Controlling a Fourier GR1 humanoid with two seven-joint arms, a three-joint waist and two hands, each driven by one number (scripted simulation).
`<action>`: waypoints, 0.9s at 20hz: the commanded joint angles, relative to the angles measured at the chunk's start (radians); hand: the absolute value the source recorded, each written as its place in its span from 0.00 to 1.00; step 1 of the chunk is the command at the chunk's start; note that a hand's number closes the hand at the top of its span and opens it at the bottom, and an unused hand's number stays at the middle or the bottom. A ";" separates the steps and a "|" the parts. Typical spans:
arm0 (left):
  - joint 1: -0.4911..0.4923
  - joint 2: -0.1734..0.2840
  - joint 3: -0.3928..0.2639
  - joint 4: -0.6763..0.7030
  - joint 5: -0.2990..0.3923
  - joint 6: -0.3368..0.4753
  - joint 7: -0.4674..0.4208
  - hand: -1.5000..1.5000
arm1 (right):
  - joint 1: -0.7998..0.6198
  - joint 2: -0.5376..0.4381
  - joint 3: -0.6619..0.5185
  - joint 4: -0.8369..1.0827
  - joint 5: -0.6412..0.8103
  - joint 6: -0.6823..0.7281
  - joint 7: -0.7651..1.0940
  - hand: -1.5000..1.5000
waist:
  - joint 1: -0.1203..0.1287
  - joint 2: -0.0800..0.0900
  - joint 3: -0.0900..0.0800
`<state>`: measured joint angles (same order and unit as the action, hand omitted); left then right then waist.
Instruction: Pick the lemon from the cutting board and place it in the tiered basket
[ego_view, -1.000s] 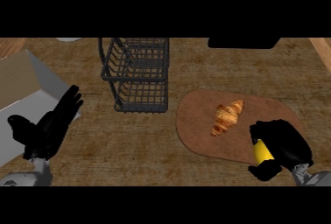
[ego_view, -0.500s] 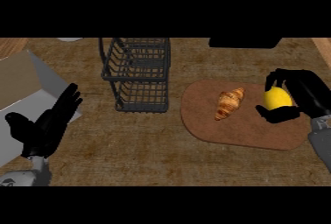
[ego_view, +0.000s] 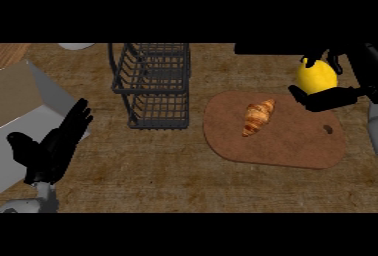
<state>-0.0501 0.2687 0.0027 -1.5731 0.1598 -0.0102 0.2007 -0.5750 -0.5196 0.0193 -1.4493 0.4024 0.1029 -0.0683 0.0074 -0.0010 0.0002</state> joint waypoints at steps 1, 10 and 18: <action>-0.011 -0.027 -0.011 0.002 -0.017 0.013 0.015 0.50 | -0.045 0.050 0.033 -0.146 -0.036 0.088 0.147 1.00 | -0.009 -0.002 -0.001; -0.015 -0.026 0.006 -0.027 -0.020 0.002 0.038 0.50 | -0.284 0.240 0.166 -0.167 0.019 0.123 0.421 1.00 | 0.001 -0.001 -0.001; 0.028 -0.023 0.008 -0.078 -0.015 -0.028 0.070 0.50 | -0.434 0.442 0.218 -0.031 0.140 0.033 0.565 1.00 | 0.004 -0.001 -0.001</action>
<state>-0.0578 0.2463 0.0208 -1.6026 0.1461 -0.0290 0.2408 -0.9731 -0.1721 0.1980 -1.4801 0.4876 0.1774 0.4110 0.0121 -0.0005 -0.0008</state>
